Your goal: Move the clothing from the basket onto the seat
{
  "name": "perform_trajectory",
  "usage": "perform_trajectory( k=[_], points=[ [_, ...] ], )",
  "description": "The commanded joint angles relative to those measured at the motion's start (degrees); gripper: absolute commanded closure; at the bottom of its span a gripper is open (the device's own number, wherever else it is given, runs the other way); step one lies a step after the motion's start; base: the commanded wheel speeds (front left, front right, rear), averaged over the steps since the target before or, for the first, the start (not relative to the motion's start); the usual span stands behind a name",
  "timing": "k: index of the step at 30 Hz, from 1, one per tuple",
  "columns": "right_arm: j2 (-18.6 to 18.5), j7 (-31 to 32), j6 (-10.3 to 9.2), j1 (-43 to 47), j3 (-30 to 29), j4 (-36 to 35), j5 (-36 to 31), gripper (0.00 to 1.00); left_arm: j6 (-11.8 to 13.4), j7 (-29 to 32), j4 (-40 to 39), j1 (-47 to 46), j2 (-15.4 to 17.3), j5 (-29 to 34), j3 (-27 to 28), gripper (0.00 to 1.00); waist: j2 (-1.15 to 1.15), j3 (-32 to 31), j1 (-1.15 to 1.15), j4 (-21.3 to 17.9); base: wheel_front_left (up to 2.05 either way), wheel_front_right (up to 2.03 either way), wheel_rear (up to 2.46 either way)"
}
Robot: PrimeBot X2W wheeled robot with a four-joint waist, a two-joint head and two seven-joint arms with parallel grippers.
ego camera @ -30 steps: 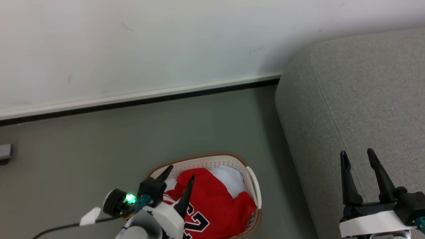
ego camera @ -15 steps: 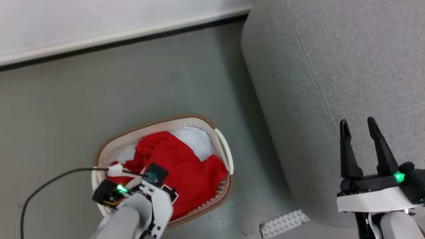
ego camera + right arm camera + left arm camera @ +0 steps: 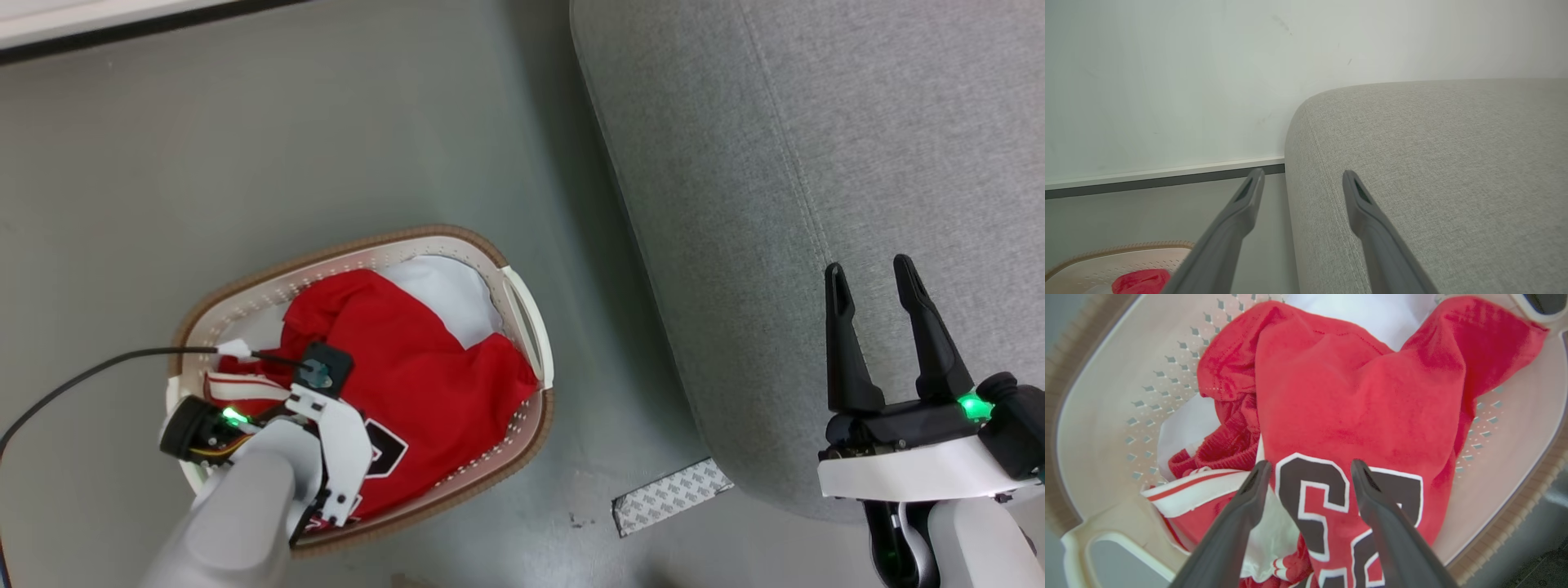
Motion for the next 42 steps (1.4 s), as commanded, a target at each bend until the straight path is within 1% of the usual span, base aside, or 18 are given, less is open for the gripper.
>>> perform_trajectory(
  k=[1,5,11,12,13,17,20,26,31,37,40,41,42],
  points=[
    [-0.14,0.04,-0.12,-1.09,0.12,-0.30,0.90,0.00,-0.17,0.30,0.46,-0.51,0.34,-0.61,0.22,0.00,0.00,0.84,-0.01,0.05,0.00,0.00,0.00],
    [-0.14,0.04,-0.12,-2.11,0.80,-0.64,1.20,0.00,-0.48,0.76,1.29,-1.83,0.31,-0.65,-0.30,0.00,0.00,3.09,-0.01,-0.22,0.00,0.00,0.00],
    [-0.14,0.04,-0.12,-3.29,1.61,-1.11,1.98,0.00,0.36,1.45,2.82,-3.80,0.68,-0.39,-0.91,0.00,0.00,6.19,-0.01,-0.94,0.00,0.00,0.00],
    [-0.14,0.04,-0.12,-3.28,1.58,-1.03,2.00,0.00,0.42,1.36,3.09,-3.94,0.62,-0.31,-1.03,0.55,0.00,6.40,-0.01,-0.92,0.00,0.00,0.00],
    [-0.14,0.04,-0.12,-3.24,1.52,-0.93,2.10,0.00,0.40,1.09,3.43,-4.14,0.60,-0.33,-1.13,1.00,0.00,6.52,-0.01,-0.86,0.00,0.00,0.00],
    [-0.13,0.04,-0.12,-2.59,0.82,-0.17,1.92,0.00,0.32,-0.37,4.03,-4.26,-0.45,-0.90,-1.68,1.00,0.00,5.37,-0.01,0.30,0.00,0.00,0.00],
    [-0.16,0.04,-0.12,-2.02,0.37,0.32,1.24,0.00,0.01,-3.23,3.83,-3.06,-1.77,-2.66,-1.03,1.00,0.00,2.81,-0.01,1.68,0.00,0.00,0.00],
    [-0.18,0.04,-0.12,0.24,-1.23,1.64,-0.80,0.00,-1.14,-10.34,1.87,1.15,-4.62,-7.20,0.66,1.00,0.00,-5.78,-0.01,5.57,0.00,0.00,0.00],
    [-0.18,0.04,-0.12,3.28,-2.26,2.83,-2.91,0.00,-2.05,-14.01,-1.62,5.34,-6.34,-9.96,0.83,1.00,0.00,-13.78,-0.01,9.32,0.00,0.00,0.00],
    [-0.20,0.04,-0.12,7.35,-3.33,4.15,-4.58,0.00,-2.59,-15.20,-8.54,9.77,-7.44,-12.61,0.19,1.00,0.00,-22.26,-0.01,12.83,0.00,0.00,0.00],
    [-0.21,0.04,-0.12,9.31,-3.62,4.70,-5.20,0.00,-2.28,-14.80,-13.22,12.05,-7.68,-14.09,0.08,1.00,0.00,-25.76,-0.01,13.83,0.00,0.00,0.00],
    [-0.21,0.04,-0.12,9.31,-3.62,4.70,-5.20,0.00,-2.28,-14.80,-13.22,12.05,-7.68,-14.09,0.08,1.00,0.00,-25.76,-0.01,13.83,0.00,0.00,0.00],
    [-0.20,0.04,-0.12,9.95,-3.73,4.85,-5.39,0.00,-2.16,-14.56,-14.96,12.89,-7.72,-14.70,0.18,1.00,0.00,-26.91,-0.01,14.12,0.00,0.00,0.00]
  ],
)
